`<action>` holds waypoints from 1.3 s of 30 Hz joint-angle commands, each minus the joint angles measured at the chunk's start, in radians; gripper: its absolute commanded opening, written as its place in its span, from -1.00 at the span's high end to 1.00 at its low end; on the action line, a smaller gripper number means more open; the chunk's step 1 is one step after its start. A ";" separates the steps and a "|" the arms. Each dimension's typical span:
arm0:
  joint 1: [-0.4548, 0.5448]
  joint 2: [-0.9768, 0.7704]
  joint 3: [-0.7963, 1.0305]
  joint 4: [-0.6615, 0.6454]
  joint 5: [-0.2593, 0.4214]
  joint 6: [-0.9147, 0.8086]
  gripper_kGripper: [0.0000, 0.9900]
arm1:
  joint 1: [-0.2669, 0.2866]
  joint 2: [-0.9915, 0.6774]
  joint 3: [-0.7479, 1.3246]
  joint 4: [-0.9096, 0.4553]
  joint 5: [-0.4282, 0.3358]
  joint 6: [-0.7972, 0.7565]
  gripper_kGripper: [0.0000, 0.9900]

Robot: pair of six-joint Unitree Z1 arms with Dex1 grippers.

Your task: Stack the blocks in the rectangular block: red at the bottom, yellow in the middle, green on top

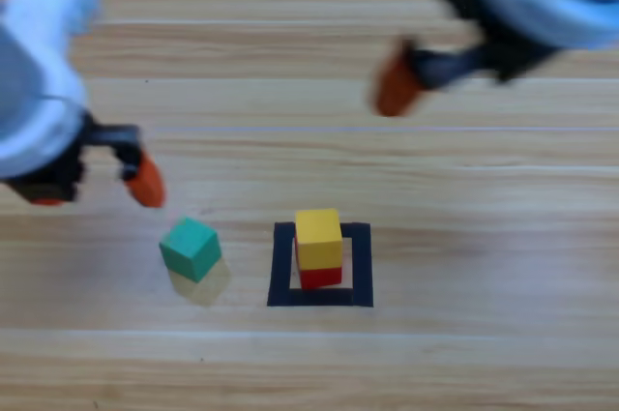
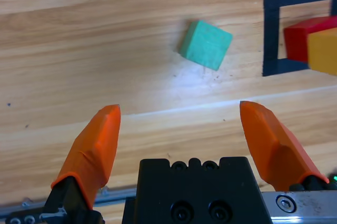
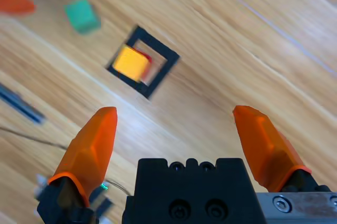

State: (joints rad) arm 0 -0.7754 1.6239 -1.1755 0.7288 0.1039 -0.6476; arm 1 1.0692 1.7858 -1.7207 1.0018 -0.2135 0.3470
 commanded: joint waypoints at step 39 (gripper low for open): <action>0.033 0.376 0.042 -0.244 -0.055 0.260 -0.71 | -0.295 -0.006 0.501 -0.336 0.365 -0.387 -1.00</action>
State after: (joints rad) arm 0 -0.7688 1.9570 -1.1684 0.5078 0.0521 -0.4001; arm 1 0.7978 1.7160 -1.2477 0.6833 0.1704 -0.0470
